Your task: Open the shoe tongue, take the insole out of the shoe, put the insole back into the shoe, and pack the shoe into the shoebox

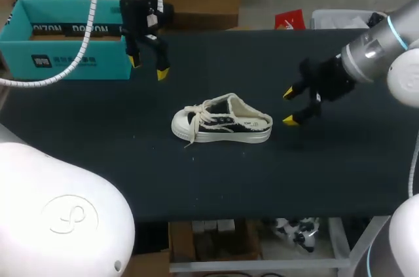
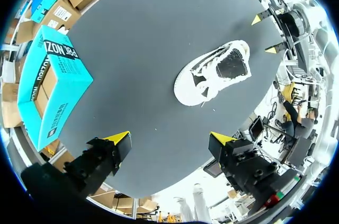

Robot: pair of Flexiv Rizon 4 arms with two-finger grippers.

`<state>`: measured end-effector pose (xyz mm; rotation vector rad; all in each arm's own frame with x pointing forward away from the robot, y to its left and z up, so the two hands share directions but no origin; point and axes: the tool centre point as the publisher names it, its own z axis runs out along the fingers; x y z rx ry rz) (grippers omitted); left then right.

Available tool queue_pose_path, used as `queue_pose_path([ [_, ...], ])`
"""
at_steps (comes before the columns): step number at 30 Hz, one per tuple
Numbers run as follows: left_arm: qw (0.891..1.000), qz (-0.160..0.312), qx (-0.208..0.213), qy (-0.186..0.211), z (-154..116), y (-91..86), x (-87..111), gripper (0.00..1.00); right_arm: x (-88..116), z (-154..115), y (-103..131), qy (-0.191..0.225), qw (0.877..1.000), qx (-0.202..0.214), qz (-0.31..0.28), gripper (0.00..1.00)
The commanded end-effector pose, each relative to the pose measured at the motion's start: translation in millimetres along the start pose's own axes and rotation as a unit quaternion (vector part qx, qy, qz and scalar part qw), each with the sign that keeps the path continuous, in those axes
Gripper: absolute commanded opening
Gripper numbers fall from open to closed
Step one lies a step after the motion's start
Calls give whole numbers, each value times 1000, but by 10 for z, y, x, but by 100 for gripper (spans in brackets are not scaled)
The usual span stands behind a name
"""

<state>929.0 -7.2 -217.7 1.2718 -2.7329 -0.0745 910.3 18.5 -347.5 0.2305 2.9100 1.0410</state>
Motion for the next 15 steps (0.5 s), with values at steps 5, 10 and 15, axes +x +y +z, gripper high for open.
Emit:
queue_pose_path([
  [5, 1000, -1, 0, -2, -5, 3, 10, 100, -62, 22, 21, 8, 1000, 2, 0, 100],
  [10, 997, -71, 5, 10, 39, -76, 215, 100, -25, 99, 31, 3, 1000, -7, -6, 100],
  [15, 991, -132, 4, 3, 57, -104, 366, 100, 12, 290, -56, 3, 999, -32, -3, 100],
])
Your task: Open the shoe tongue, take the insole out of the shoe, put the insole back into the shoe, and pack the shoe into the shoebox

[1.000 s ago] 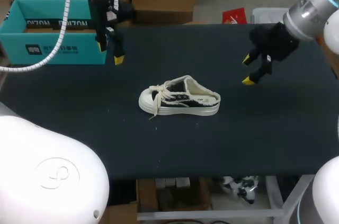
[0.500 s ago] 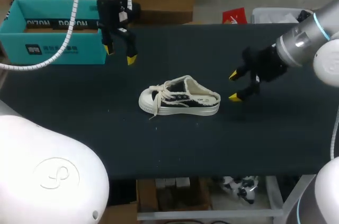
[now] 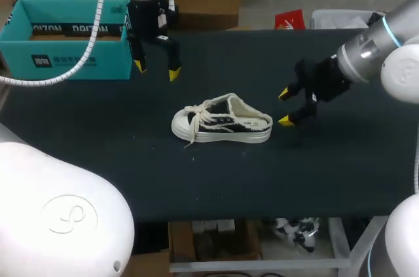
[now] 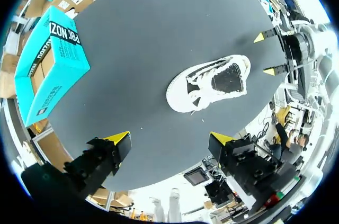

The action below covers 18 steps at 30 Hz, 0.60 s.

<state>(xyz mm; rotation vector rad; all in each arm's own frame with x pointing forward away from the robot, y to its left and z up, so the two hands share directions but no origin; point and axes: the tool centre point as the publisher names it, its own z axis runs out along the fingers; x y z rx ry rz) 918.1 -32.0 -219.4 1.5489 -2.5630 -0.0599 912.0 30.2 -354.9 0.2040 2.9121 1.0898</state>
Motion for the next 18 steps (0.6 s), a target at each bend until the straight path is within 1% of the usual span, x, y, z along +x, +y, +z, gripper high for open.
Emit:
queue_pose_path([
  [1, 999, -34, 2, -15, 28, 5, 139, 100, 21, 181, -115, -9, 1000, -25, 0, 100],
  [4, 999, -49, 7, -14, 23, 26, 200, 100, 29, 254, -125, -14, 999, -33, 3, 100],
  [6, 999, -47, 8, -17, 32, 46, 249, 100, 12, 284, -125, -20, 999, -38, 8, 100],
  [10, 998, -54, 13, -23, 66, 63, 313, 100, 1, 364, -110, -18, 999, -49, 16, 100],
  [18, 998, -54, 12, -17, 151, 64, 452, 100, 52, 525, -139, -13, 998, -60, 26, 100],
])
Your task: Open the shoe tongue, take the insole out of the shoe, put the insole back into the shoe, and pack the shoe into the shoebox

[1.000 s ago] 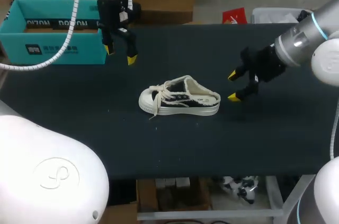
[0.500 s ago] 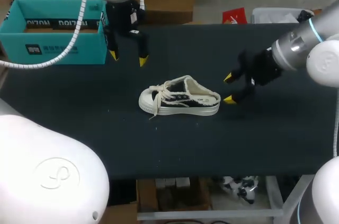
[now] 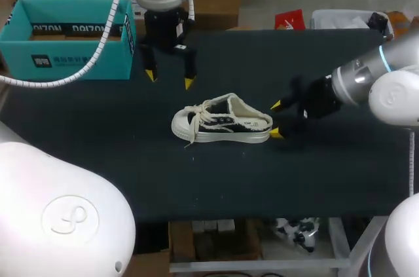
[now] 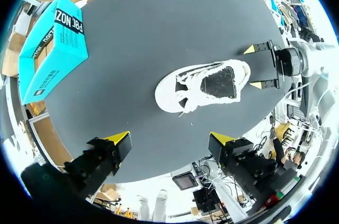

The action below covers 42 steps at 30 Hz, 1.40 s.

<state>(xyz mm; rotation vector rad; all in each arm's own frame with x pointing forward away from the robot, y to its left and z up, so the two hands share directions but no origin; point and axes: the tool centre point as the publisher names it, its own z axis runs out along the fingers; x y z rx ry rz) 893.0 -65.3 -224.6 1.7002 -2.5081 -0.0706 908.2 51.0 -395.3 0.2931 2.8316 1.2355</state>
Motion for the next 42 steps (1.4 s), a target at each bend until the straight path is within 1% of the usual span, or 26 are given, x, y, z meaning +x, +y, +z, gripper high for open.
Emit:
queue_pose_path([
  [1, 1000, -5, 4, -1, 52, 8, 63, 100, 1, 115, -35, 2, 1000, -14, -1, 100],
  [4, 1000, -4, 6, 5, 62, 3, 90, 100, 6, 196, -23, 6, 1000, -19, -3, 100],
  [11, 1000, 4, 3, 5, 108, 4, 141, 100, 1, 328, -4, 19, 999, -26, -2, 100],
  [24, 1000, -3, 4, 6, 176, 1, 115, 100, -3, 602, 55, 36, 998, -45, -5, 100],
  [37, 1000, -6, 2, 10, 216, -34, 137, 100, -2, 654, 37, 37, 998, -58, -5, 100],
  [38, 1000, -7, 2, 11, 224, -38, 147, 100, -3, 652, 38, 36, 998, -60, -5, 40],
  [39, 1000, -8, 1, 12, 231, -42, 160, 100, -3, 652, 38, 35, 998, -60, -5, 0],
  [42, 1000, -13, 0, 9, 233, -50, 225, 100, 3, 649, 39, 34, 997, -64, -5, 0],
])
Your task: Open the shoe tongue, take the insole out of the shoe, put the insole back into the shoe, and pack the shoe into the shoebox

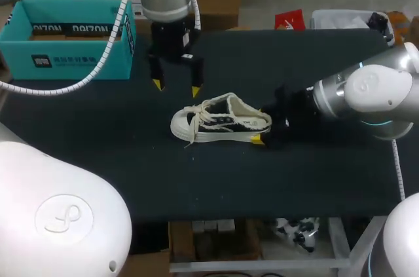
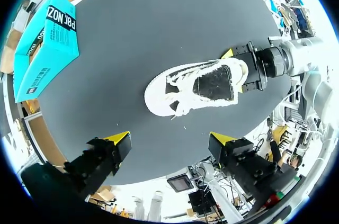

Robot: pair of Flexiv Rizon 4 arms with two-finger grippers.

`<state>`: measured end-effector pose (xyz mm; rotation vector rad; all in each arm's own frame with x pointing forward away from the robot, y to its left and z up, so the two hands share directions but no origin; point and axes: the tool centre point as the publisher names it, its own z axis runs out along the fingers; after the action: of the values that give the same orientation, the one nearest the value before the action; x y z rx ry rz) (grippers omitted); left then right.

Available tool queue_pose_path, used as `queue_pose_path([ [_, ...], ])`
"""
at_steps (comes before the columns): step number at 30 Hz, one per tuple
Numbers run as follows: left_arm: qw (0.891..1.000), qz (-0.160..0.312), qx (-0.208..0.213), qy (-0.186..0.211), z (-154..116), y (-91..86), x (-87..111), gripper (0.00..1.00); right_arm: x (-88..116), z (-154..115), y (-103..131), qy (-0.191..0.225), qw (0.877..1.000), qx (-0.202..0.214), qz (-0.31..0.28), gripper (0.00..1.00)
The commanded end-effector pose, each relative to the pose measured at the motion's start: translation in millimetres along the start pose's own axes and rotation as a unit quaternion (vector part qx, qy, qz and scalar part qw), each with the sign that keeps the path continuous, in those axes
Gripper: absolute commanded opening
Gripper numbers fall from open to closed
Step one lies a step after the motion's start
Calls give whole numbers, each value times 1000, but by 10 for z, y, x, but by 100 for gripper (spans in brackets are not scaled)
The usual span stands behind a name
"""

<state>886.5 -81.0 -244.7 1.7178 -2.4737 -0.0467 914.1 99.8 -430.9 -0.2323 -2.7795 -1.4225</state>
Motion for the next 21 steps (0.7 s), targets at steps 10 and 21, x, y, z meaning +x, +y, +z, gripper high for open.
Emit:
queue_pose_path([
  [10, 999, -15, 6, -38, -19, -170, 398, 100, -14, 48, -46, -1, 1000, -10, 0, 0],
  [21, 995, -42, 6, -95, 190, -438, 775, 44, -14, 48, -46, -1, 1000, -10, 0, 0],
])
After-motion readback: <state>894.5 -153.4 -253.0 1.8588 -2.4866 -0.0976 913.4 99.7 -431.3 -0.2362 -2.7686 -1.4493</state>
